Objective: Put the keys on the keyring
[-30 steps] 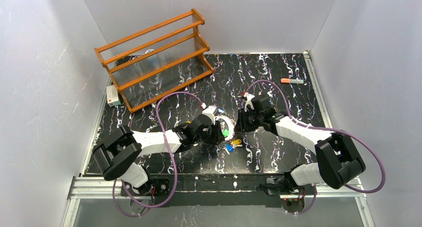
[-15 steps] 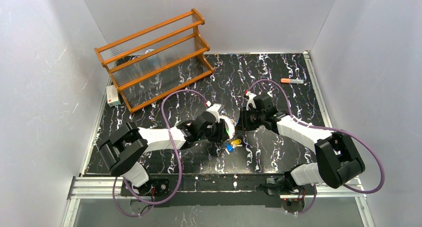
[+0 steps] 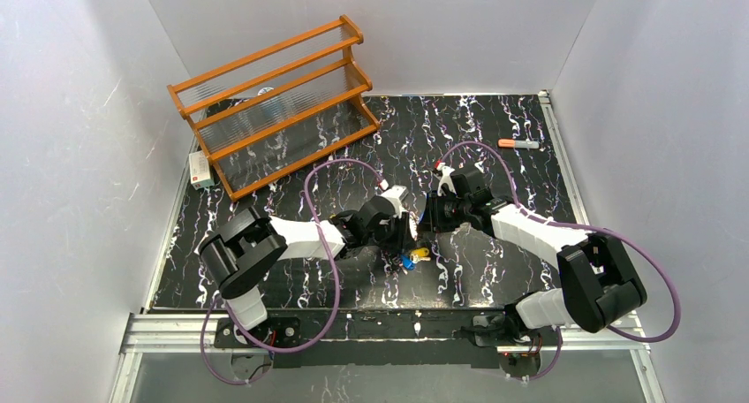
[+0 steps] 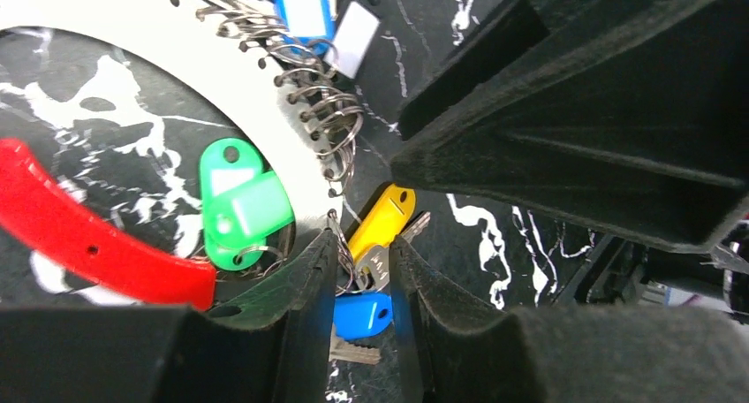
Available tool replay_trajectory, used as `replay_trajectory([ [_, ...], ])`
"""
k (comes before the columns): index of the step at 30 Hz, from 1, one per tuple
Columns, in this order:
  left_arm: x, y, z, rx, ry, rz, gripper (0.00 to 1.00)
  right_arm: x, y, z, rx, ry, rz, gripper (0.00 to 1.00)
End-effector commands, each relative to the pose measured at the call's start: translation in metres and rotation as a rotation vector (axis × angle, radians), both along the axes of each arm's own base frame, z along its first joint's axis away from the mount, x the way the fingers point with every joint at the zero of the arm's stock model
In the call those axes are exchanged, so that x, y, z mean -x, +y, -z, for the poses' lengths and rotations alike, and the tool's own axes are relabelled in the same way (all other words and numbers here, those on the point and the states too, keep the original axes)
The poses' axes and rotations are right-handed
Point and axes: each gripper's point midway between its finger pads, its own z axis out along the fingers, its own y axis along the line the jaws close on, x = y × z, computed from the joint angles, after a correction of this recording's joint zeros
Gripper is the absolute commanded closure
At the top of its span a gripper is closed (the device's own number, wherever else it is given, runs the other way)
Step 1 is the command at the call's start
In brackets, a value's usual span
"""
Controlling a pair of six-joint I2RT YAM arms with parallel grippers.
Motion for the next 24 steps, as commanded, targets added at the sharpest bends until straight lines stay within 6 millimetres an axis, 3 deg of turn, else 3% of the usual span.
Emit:
replay_trajectory([
  [1,0.011,-0.021,-0.019,0.103,-0.010,0.091,0.74,-0.006,0.003,-0.008,-0.026,-0.017,-0.003,0.68],
  [8,0.016,-0.022,-0.041,0.214,-0.050,0.106,0.74,-0.005,0.003,-0.007,-0.028,-0.015,-0.010,0.69],
  [16,-0.001,0.011,-0.042,0.111,-0.135,-0.033,0.72,0.001,0.000,-0.005,-0.006,-0.003,-0.038,0.68],
  [21,-0.012,0.036,-0.037,0.008,-0.170,-0.122,0.69,-0.004,-0.008,0.001,0.045,-0.004,0.005,0.58],
  [24,-0.012,0.040,-0.037,-0.011,-0.176,-0.130,0.67,-0.011,-0.008,0.002,0.054,-0.014,0.022,0.52],
])
